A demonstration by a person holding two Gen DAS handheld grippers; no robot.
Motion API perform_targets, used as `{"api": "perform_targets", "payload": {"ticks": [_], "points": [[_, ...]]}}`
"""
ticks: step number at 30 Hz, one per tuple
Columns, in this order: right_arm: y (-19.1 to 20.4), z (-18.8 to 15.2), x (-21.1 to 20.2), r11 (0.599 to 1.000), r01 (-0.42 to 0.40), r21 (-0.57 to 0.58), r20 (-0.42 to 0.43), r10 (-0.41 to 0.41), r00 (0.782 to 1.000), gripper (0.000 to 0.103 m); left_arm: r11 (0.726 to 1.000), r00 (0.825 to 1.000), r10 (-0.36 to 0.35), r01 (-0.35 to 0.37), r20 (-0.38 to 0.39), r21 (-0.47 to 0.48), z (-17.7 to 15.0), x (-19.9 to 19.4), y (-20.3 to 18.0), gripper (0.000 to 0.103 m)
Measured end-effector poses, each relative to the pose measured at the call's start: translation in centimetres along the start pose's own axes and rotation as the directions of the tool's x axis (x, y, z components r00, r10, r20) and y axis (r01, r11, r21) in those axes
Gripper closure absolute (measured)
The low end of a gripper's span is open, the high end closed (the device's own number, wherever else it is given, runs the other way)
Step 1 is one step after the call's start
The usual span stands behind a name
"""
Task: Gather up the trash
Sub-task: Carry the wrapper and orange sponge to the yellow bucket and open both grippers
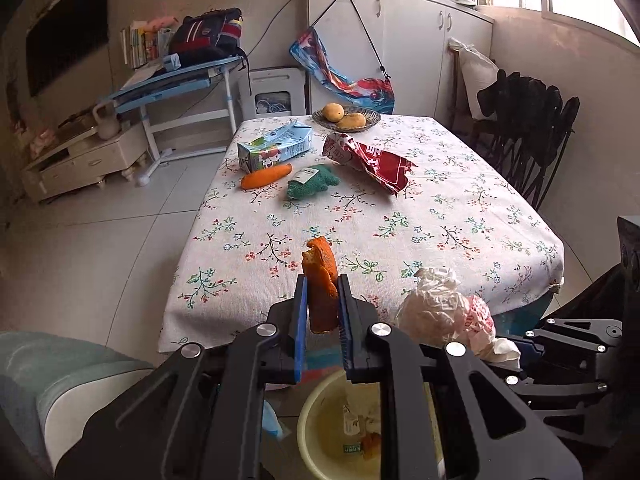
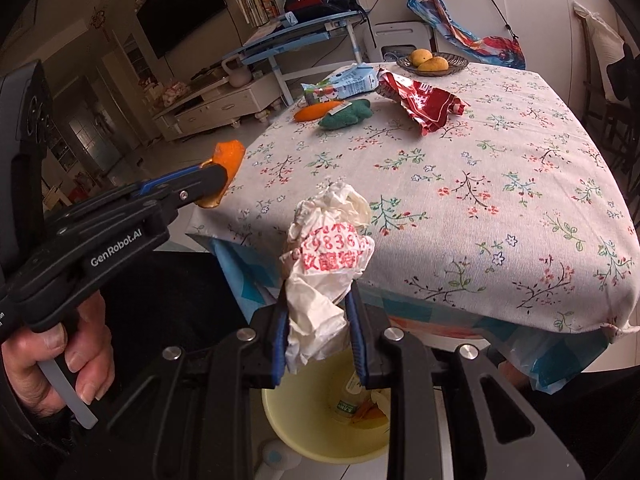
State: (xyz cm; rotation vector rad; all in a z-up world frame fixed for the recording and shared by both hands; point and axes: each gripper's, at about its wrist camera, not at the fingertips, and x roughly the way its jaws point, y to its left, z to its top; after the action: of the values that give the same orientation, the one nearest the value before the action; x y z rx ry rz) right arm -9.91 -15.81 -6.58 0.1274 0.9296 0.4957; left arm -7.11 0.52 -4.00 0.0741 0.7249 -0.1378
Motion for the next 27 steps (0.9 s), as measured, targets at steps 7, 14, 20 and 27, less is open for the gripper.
{"api": "perform_targets", "payload": {"ticks": [7, 14, 20, 27], "points": [[0.5, -1.6, 1.1, 1.0, 0.001, -0.008, -0.087, -0.002, 0.996, 0.075, 1.0, 1.0, -0.004, 0.004, 0.007, 0.008, -0.6, -1.2, -0.4, 0.089], [1.2, -3.2, 2.0, 1.0, 0.012, -0.015, -0.159, -0.014, 0.987, 0.07, 1.0, 1.0, -0.008, 0.007, 0.008, 0.012, -1.4, -2.0, -0.7, 0.089], [1.2, -3.6, 2.1, 0.999, 0.033, -0.007, -0.172, -0.034, 0.985, 0.061, 1.0, 1.0, -0.009, 0.009, 0.007, 0.017, -2.0, -2.6, -1.1, 0.089], [0.3, -3.3, 0.9, 0.998, 0.059, 0.027, -0.122, -0.056, 0.991, 0.056, 0.999, 1.0, -0.025, 0.025, -0.012, 0.026, -3.0, -3.0, -1.8, 0.089]]}}
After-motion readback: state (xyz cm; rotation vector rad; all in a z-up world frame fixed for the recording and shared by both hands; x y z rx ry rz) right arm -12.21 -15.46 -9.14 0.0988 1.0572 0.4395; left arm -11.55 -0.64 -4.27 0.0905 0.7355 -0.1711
